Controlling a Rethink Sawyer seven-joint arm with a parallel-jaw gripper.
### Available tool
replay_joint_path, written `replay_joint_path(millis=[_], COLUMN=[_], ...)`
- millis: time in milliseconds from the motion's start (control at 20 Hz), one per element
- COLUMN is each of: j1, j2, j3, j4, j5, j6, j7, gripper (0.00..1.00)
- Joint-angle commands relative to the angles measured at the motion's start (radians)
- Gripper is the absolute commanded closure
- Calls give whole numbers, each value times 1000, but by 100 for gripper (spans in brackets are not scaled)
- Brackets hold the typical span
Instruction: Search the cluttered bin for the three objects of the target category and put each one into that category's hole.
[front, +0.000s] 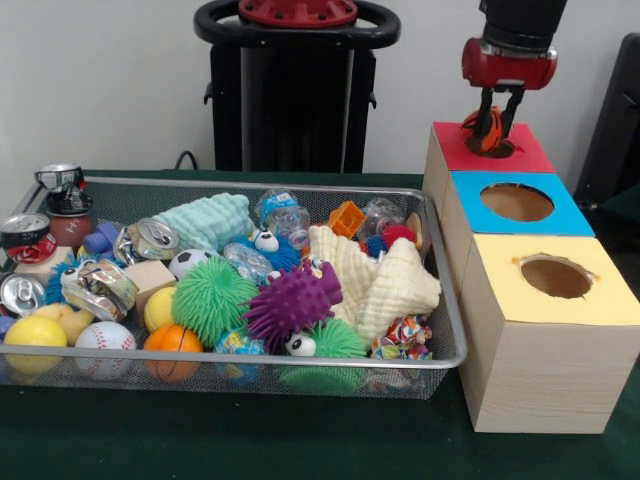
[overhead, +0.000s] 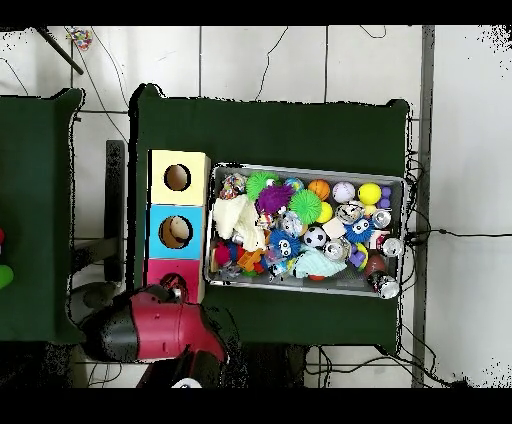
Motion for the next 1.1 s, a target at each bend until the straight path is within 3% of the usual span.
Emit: replay_joint_path(millis=[50, 250, 500, 750, 1100], j1=[-97, -139, -68, -18, 53], j2=[74, 69, 118, 155, 220], j3=[112, 143, 37, -3, -43], j4=[-117, -108, -165, -199, -209], j5=[-64, -84, -124, -128, -112], j6=[15, 16, -9, -17, -109], j7=[29, 21, 90, 135, 189], gripper=[100, 100, 100, 100, 100])
